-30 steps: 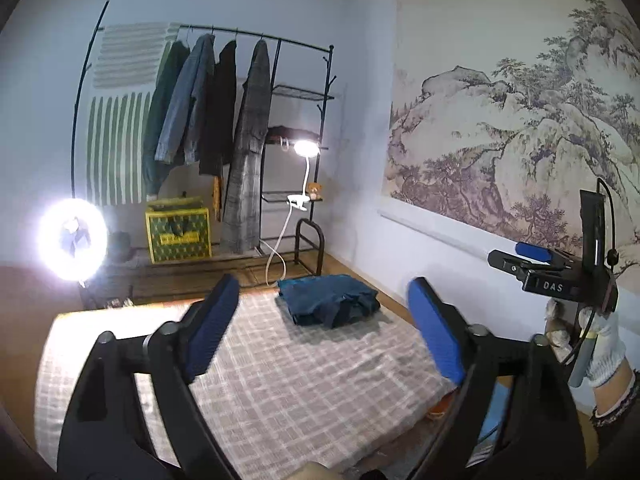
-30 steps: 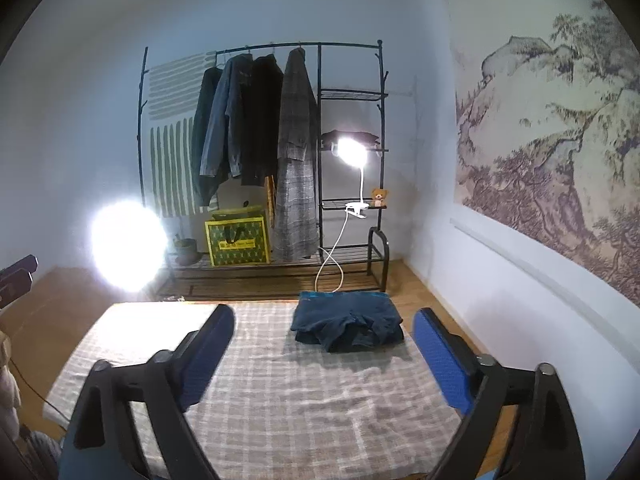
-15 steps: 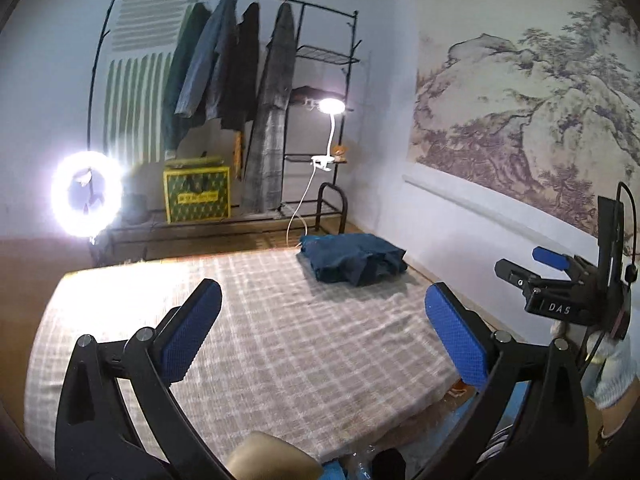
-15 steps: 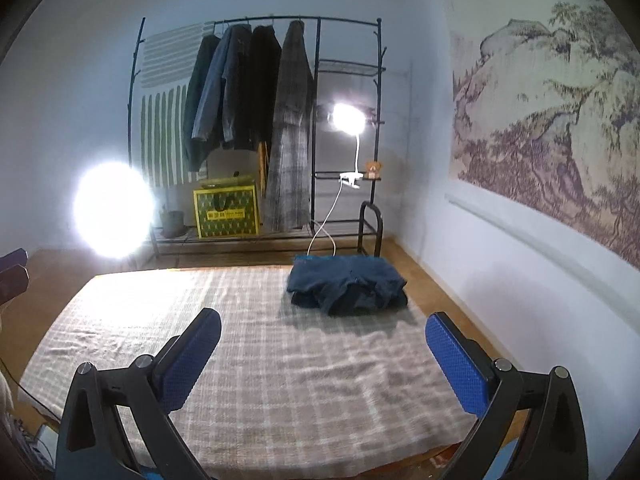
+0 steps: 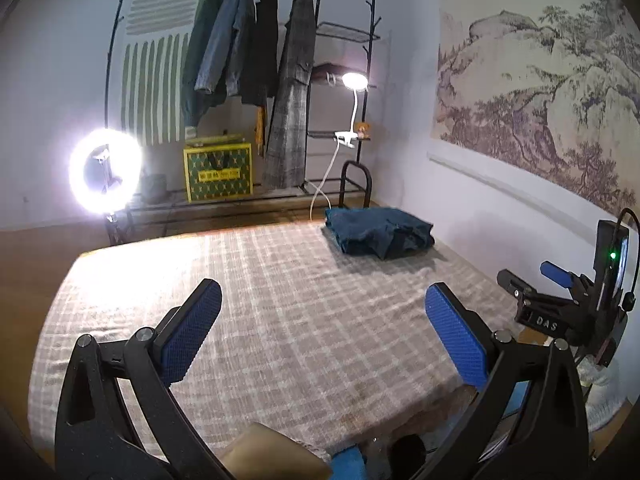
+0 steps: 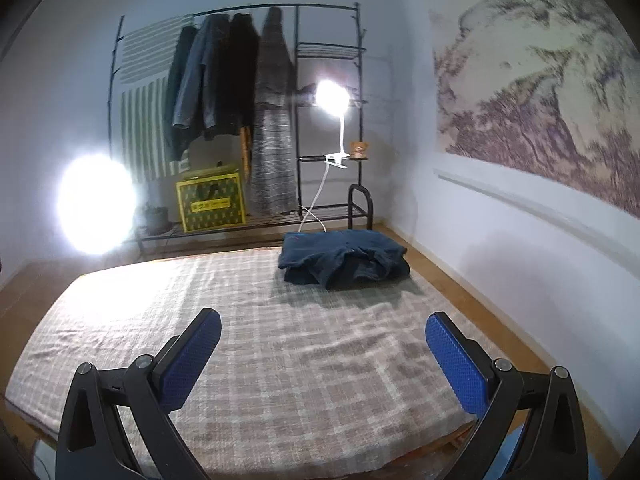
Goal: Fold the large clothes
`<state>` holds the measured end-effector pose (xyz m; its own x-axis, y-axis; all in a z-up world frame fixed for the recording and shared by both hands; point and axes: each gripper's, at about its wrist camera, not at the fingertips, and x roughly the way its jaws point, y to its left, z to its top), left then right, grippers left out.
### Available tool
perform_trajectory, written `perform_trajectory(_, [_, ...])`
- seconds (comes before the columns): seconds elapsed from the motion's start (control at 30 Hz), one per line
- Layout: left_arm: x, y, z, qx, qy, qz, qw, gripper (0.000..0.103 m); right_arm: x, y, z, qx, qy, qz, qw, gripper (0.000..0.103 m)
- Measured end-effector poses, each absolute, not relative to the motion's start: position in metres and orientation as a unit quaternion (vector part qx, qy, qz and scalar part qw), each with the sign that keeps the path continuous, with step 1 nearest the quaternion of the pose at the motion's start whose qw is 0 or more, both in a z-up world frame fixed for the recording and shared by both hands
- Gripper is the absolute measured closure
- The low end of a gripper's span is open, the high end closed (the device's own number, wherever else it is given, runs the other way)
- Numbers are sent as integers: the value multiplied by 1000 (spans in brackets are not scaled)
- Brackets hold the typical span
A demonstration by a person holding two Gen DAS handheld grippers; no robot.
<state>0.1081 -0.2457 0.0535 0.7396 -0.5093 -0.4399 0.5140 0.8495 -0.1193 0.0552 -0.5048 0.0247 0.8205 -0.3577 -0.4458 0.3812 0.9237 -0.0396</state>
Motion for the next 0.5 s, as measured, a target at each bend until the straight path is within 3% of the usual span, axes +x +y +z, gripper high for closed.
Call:
perform_trajectory(0.3, [107, -274, -12, 51, 279, -263, 922, 0, 56, -521, 14, 69, 240, -204, 947, 0])
perform_trajectory(0.5, [95, -277, -12, 52, 266, -261, 927, 0, 55, -523, 13, 72, 246, -204, 945, 0])
